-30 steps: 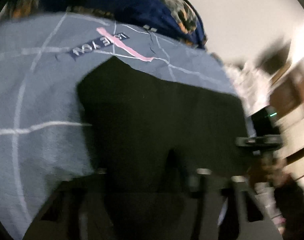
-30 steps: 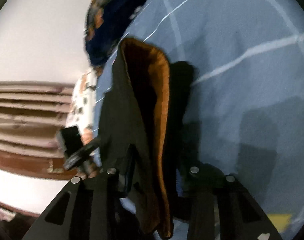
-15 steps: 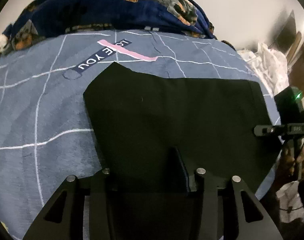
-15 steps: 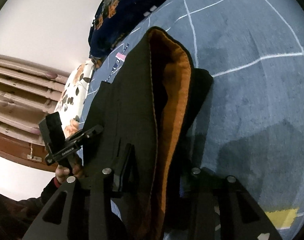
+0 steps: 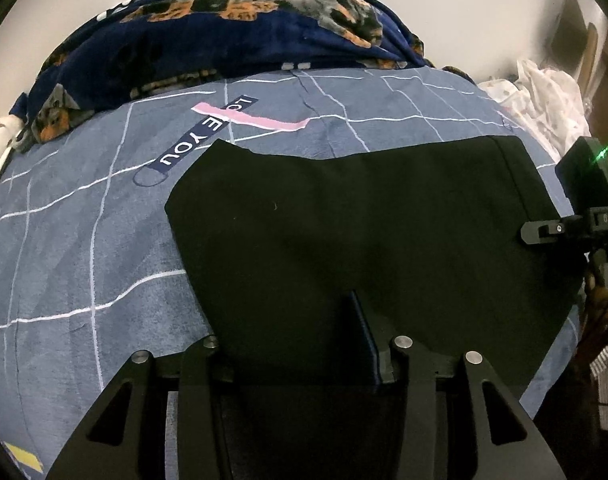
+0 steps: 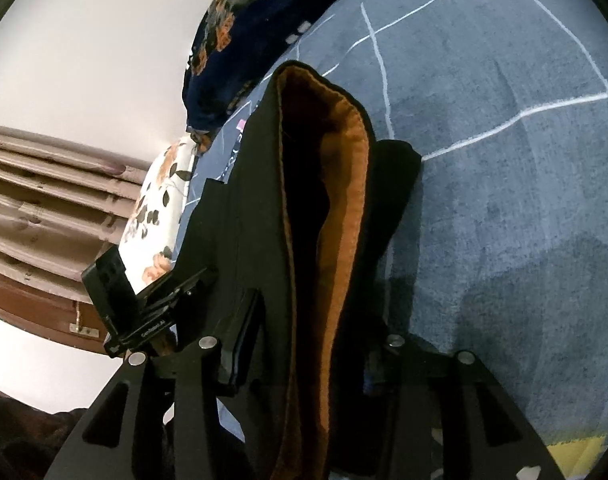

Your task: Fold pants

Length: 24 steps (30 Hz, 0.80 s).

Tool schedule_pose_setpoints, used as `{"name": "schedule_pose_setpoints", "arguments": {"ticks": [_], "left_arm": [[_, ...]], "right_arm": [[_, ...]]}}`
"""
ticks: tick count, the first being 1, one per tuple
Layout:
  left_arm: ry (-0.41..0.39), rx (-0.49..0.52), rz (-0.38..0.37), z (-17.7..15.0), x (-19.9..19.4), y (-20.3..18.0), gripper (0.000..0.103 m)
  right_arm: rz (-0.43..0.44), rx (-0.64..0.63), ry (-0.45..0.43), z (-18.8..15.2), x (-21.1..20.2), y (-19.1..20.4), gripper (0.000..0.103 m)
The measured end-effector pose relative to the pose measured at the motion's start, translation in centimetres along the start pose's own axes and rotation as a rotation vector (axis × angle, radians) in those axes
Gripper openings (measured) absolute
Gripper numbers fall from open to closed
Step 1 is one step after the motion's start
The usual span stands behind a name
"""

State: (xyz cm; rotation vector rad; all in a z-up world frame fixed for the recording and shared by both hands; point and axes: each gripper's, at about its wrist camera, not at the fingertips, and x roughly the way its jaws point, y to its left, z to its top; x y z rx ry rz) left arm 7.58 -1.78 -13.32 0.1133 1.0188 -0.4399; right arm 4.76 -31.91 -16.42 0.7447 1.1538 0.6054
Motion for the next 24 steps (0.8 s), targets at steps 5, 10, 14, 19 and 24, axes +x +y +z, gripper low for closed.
{"name": "schedule_pose_setpoints", "arguments": {"ticks": [5,10,14,19,24], "left_arm": [[-0.002,0.014,0.019,-0.1,-0.1,-0.3,0.045],[-0.004,0.017,0.021,0.0,0.0,-0.4,0.045],[-0.004,0.026,0.03,0.0,0.0,-0.4,0.045],[-0.011,0.041,0.047,-0.1,0.0,-0.7,0.045],[-0.012,0.041,0.03,-0.1,0.1,-0.7,0.041]], "right_arm": [[-0.008,0.02,-0.003,-0.1,-0.1,0.0,0.04],[-0.04,0.008,-0.017,-0.3,0.0,0.4,0.036],[-0.062,-0.012,-0.026,-0.4,0.0,0.9,0.035],[-0.044,0.0,-0.033,-0.5,0.0,0.5,0.034],[-0.036,0.012,-0.022,-0.3,0.0,0.4,0.044]]}}
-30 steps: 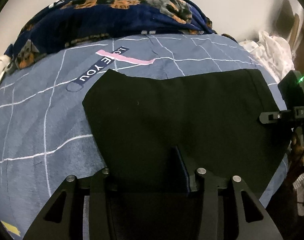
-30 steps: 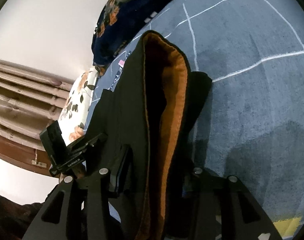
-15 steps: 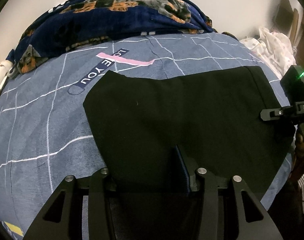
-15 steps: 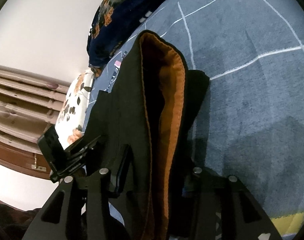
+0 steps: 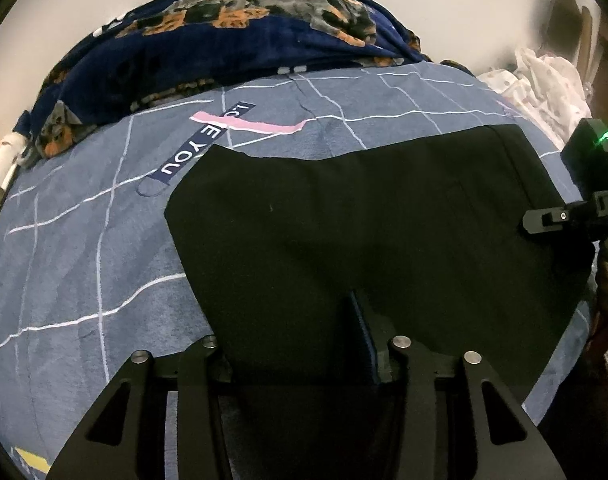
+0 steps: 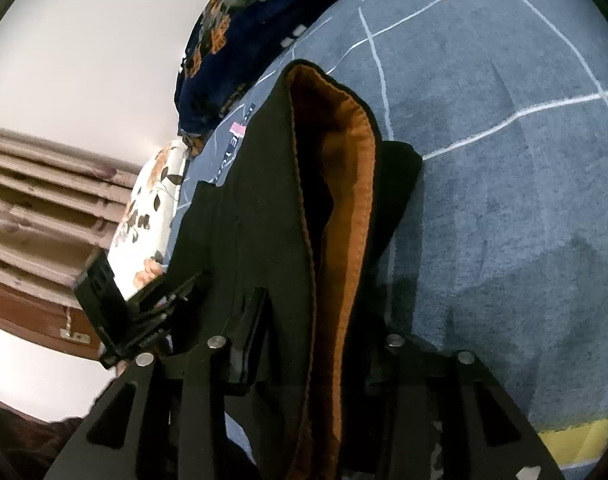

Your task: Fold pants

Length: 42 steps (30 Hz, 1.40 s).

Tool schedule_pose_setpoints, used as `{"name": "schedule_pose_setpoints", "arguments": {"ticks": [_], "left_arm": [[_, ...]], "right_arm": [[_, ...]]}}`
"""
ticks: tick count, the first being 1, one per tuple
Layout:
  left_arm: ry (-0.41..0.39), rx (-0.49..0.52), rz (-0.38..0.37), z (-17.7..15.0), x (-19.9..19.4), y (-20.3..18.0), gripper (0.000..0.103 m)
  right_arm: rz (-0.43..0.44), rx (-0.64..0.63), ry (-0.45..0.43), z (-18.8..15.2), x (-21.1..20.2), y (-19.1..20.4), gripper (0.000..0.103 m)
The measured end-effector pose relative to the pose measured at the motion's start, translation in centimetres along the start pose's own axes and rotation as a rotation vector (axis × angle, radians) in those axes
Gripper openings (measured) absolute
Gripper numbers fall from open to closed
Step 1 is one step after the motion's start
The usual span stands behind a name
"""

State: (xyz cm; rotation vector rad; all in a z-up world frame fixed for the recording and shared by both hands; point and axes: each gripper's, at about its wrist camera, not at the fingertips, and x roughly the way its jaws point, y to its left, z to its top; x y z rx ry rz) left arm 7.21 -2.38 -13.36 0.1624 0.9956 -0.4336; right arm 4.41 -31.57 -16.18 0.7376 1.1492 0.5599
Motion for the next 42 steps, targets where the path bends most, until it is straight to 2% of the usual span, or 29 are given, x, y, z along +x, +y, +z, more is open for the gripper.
{"name": "schedule_pose_setpoints", "arguments": {"ticks": [2,4,6,8,18,21,25,27,29,33,36,38,40,41,42], "left_arm": [[0.004,-0.013,-0.02,0.0,0.0,0.3,0.035],[-0.002,-0.014,-0.022,0.0,-0.2,0.2,0.029],[-0.017,-0.016,-0.022,-0.1,-0.6,0.1,0.023],[-0.032,-0.028,-0.029,-0.1,-1.0,0.2,0.019],[-0.054,-0.059,-0.032,0.1,-2.9,1.5,0.016],[-0.033,-0.104,-0.069,-0.2,-2.6,2.9,0.016],[-0.003,-0.154,-0.13,-0.9,-1.9,4.2,0.023],[0.011,-0.185,-0.154,-0.9,-1.7,4.9,0.032],[0.032,-0.218,-0.171,-1.1,-1.3,5.8,0.046],[0.045,-0.29,-0.189,-1.6,-1.0,7.8,0.059],[0.07,-0.334,-0.275,-2.0,-0.5,9.0,0.06],[0.083,-0.318,-0.327,-2.0,-0.3,9.1,0.06],[0.12,-0.302,-0.46,-1.9,0.2,8.7,0.061],[0.161,-0.31,-0.568,-2.0,0.9,8.4,0.061],[0.175,-0.312,-0.601,-2.0,1.3,8.1,0.061]], "right_arm": [[0.022,0.003,0.004,0.1,0.1,0.2,0.051],[0.0,-0.022,0.005,0.1,0.2,0.9,0.052],[-0.055,-0.052,0.003,-0.1,0.2,1.3,0.035],[-0.034,-0.033,-0.004,-0.2,0.1,1.0,0.031],[0.061,-0.022,-0.041,-0.7,-0.2,2.9,0.026],[0.063,-0.023,-0.035,-0.6,0.6,3.0,0.026],[0.067,0.017,-0.029,-0.8,1.2,1.7,0.026],[0.067,0.025,-0.028,-0.9,1.2,1.4,0.026],[0.063,0.023,-0.029,-1.0,1.1,1.3,0.026],[0.057,0.022,-0.023,-0.9,1.1,1.3,0.026],[0.066,0.027,-0.022,-0.9,1.2,1.0,0.026],[0.075,0.035,-0.023,-1.0,1.2,0.7,0.027],[0.083,0.044,-0.023,-1.0,1.2,0.4,0.027],[0.086,0.046,-0.022,-0.9,1.2,0.4,0.027],[0.089,0.045,-0.021,-0.8,1.3,0.3,0.027]]}}
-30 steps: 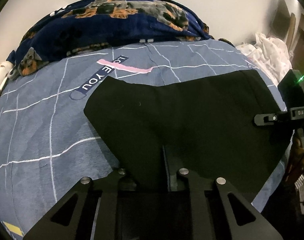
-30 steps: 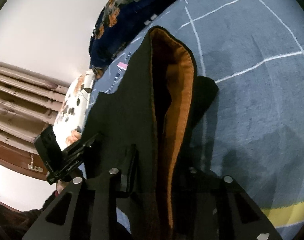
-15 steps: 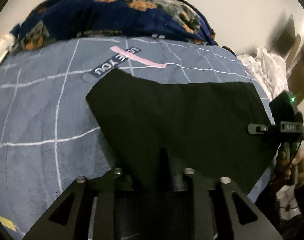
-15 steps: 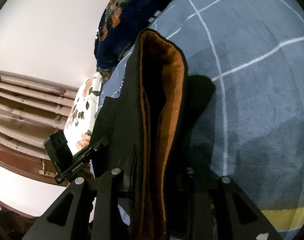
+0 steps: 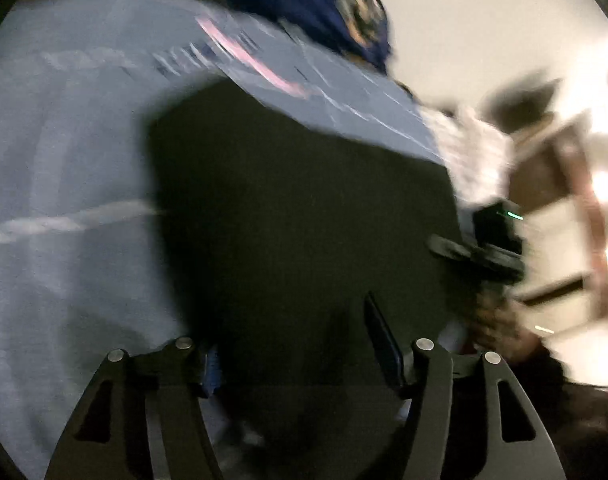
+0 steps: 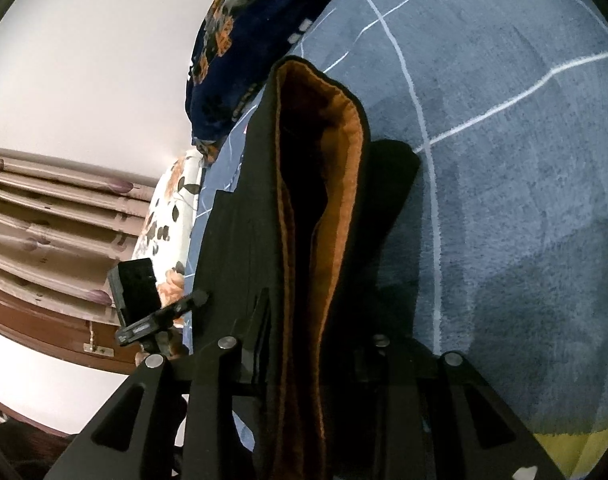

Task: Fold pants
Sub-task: 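Hold the lifted pants end with the right gripper while the left gripper pins the waistband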

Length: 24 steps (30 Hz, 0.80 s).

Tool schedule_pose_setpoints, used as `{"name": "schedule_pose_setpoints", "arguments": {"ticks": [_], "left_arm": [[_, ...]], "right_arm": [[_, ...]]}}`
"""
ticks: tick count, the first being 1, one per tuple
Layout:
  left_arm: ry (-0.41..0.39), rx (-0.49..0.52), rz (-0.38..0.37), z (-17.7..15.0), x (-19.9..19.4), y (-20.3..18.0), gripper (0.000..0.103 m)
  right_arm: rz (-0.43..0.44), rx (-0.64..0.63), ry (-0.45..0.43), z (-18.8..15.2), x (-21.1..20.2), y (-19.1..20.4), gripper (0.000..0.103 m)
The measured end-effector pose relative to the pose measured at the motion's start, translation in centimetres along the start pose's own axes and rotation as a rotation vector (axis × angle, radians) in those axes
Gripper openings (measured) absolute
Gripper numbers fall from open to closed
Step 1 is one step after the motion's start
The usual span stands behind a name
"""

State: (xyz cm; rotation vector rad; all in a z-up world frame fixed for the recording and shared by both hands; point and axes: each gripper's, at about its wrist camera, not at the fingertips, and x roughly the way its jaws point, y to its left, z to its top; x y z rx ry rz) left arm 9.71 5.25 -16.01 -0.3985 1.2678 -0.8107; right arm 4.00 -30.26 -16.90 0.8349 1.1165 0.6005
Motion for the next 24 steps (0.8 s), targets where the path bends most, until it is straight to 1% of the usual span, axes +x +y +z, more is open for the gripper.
{"name": "schedule_pose_setpoints", "arguments": {"ticks": [1,3,5,6,7,8,9,11,13,15,16,18,24], "left_arm": [[-0.014,0.009,-0.016,0.1,0.2,0.0,0.061],[-0.018,-0.008,-0.057,0.6,0.6,0.4,0.061],[-0.041,-0.094,-0.121,1.1,0.6,1.5,0.061],[-0.063,-0.11,-0.128,1.2,0.7,1.6,0.059],[-0.071,-0.091,-0.099,1.2,0.9,1.3,0.048],[-0.079,-0.046,-0.026,1.0,1.1,0.7,0.032],[-0.09,-0.021,0.023,0.8,1.2,0.3,0.027],[-0.107,-0.046,0.028,0.7,1.1,0.3,0.021],[-0.12,-0.052,0.047,0.6,1.1,0.2,0.018],[-0.138,0.006,0.119,0.5,0.8,-0.9,0.016],[-0.15,0.057,0.172,0.3,0.7,-2.1,0.015],[-0.168,0.111,0.231,0.1,0.6,-3.7,0.014],[-0.193,0.172,0.315,-0.4,-0.3,-5.6,0.01]], "right_arm": [[0.002,0.001,0.0,0.0,0.0,0.0,0.027],[0.007,0.006,0.002,0.1,0.0,-0.2,0.027],[0.011,0.011,0.005,0.1,0.0,-0.3,0.027],[0.01,0.011,0.005,0.1,0.0,-0.3,0.027],[0.007,0.01,0.005,0.1,0.0,-0.2,0.027],[0.006,0.01,0.006,0.2,0.0,-0.2,0.027],[0.006,0.011,0.006,0.1,0.0,-0.2,0.027],[0.006,0.009,0.004,0.1,0.0,-0.2,0.027],[0.005,0.002,0.0,0.0,0.0,-0.1,0.027],[0.003,-0.007,-0.008,0.0,0.0,0.1,0.027],[0.006,-0.008,-0.01,-0.1,0.0,0.1,0.027],[0.014,-0.006,-0.017,-0.1,0.0,0.2,0.027],[0.05,0.016,-0.032,-0.1,0.0,0.3,0.026]]}}
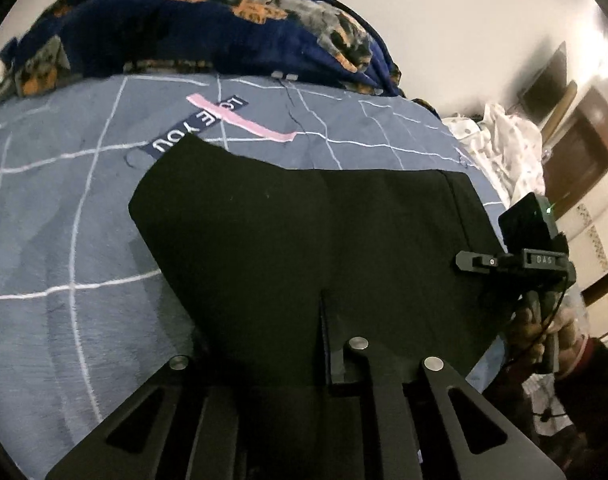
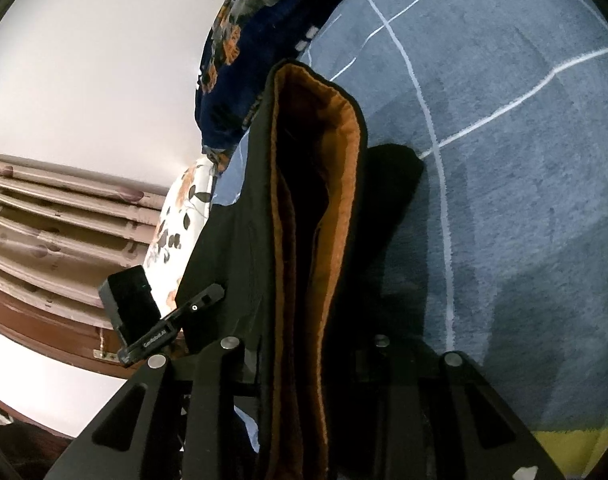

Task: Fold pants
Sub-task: 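Hold the lifted pants end with the right gripper while the left gripper pins the waistband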

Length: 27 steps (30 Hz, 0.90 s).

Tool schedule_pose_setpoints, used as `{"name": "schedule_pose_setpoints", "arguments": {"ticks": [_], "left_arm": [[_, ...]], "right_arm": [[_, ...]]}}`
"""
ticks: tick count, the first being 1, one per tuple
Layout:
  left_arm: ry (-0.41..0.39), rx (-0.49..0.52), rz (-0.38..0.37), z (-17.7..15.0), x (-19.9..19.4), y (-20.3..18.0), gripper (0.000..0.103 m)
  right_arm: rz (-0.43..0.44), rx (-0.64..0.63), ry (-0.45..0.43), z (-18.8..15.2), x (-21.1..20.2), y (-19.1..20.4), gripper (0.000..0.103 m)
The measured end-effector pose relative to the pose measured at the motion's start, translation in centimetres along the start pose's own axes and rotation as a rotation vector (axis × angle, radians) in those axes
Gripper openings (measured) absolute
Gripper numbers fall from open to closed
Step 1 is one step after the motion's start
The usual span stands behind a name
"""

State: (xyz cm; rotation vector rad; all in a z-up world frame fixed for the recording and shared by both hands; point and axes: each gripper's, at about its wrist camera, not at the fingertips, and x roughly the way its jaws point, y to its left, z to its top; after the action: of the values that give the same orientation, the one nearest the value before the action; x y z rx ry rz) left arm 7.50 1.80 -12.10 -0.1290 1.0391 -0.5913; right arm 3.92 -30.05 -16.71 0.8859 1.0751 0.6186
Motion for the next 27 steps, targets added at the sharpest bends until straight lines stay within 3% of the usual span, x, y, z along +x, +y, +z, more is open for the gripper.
{"name": "schedule_pose_setpoints", "arguments": {"ticks": [16,27], "left_arm": [[-0.056,0.071,0.144,0.1,-2.7,-0.9,0.01],[-0.086,0.065,0.177,0.8,-4.5,0.2,0.01]], "right_arm": [[0.026,0.017,0.008,-0.2,1.7,1.3,0.026],[0.028,0.006,0.021,0.1,3.2,3.4,0.026]]}}
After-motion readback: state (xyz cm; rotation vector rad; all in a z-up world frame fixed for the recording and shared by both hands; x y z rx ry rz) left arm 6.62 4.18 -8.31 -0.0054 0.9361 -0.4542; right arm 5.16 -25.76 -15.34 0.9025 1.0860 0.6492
